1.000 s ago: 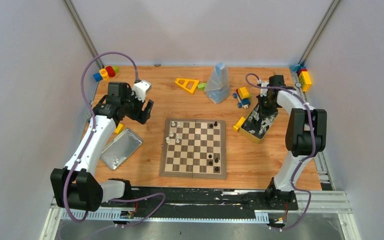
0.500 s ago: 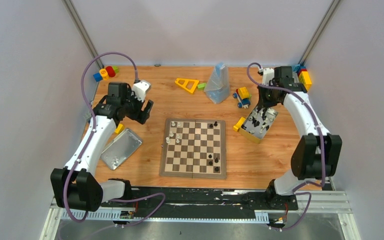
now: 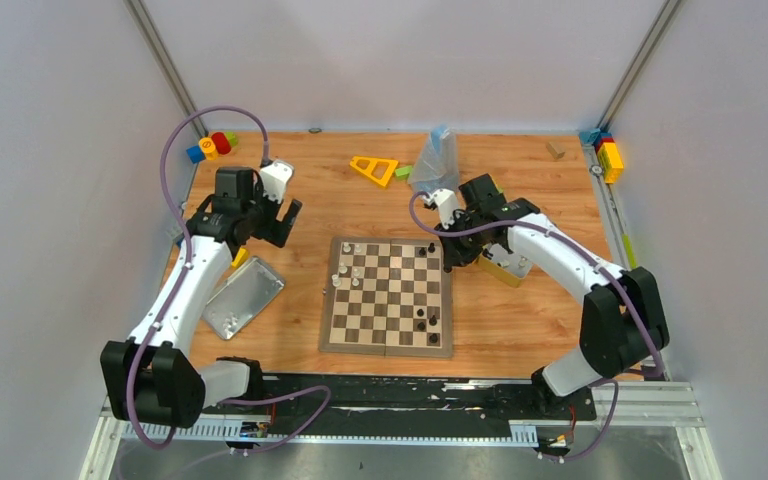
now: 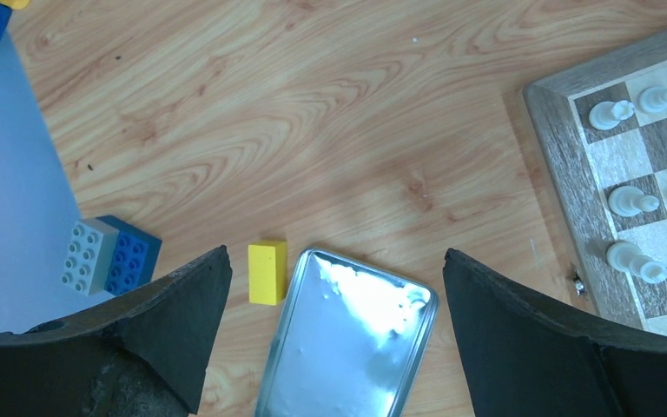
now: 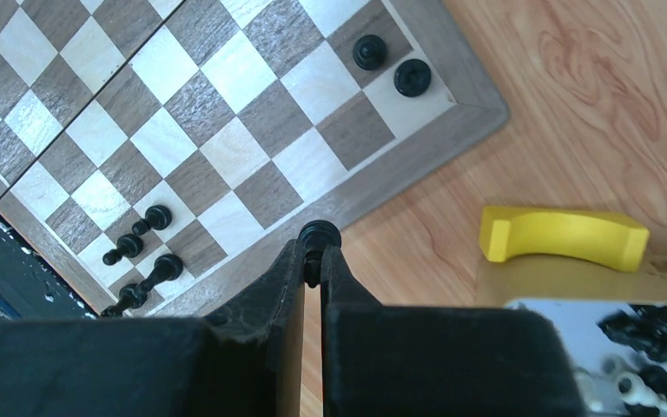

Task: Set up the chess pieces on the board
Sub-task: Place the chess piece on the chessboard.

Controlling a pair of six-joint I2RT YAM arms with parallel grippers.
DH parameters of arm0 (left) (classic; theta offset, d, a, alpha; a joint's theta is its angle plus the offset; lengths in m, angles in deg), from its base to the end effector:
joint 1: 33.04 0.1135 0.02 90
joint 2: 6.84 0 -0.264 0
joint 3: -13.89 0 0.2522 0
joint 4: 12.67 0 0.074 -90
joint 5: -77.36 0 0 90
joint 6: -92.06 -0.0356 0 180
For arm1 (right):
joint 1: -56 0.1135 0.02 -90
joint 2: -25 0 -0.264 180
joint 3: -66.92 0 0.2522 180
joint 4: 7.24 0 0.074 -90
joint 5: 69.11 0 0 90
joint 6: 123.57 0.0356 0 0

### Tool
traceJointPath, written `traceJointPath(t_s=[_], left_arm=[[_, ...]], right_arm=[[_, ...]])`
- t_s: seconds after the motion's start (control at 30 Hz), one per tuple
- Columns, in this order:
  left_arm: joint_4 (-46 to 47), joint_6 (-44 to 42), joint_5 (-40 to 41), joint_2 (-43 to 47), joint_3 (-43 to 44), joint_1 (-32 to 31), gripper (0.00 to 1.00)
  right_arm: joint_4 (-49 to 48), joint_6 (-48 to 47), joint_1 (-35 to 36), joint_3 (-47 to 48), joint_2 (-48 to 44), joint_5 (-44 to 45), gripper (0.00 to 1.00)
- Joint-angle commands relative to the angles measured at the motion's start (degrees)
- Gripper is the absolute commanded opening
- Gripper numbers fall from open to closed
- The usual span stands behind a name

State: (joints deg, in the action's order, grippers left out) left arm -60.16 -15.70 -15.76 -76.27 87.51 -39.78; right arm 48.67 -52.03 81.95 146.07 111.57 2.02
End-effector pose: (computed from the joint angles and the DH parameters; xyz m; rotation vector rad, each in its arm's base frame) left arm 0.2565 -0.0323 0.3040 0.5201 2.2665 0.0334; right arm 0.2671 0.1428 0.2482 -1.1021 2.4227 0.4822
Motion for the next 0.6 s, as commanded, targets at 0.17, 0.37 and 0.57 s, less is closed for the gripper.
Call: traceJointPath(t_s=[0.17,0.37,0.57], left_arm=[[3.15,0.36,2.99,1.72,-0.27,-0.11,1.0],[3.14,0.12,3.01,1.71,-0.48,-0.12,1.0],[3.3,-0.07,2.96,1.67,-0.74,-0.12,1.0]], right_arm=[[-7.24,-1.05,4.59,-0.15,4.38,-1.75,0.0],[-9.05,-1.14,6.65,-0.17,6.8,0.5,0.0],[-9.7,-1.66,7.49,-0.08,8.1,3.58,0.0]])
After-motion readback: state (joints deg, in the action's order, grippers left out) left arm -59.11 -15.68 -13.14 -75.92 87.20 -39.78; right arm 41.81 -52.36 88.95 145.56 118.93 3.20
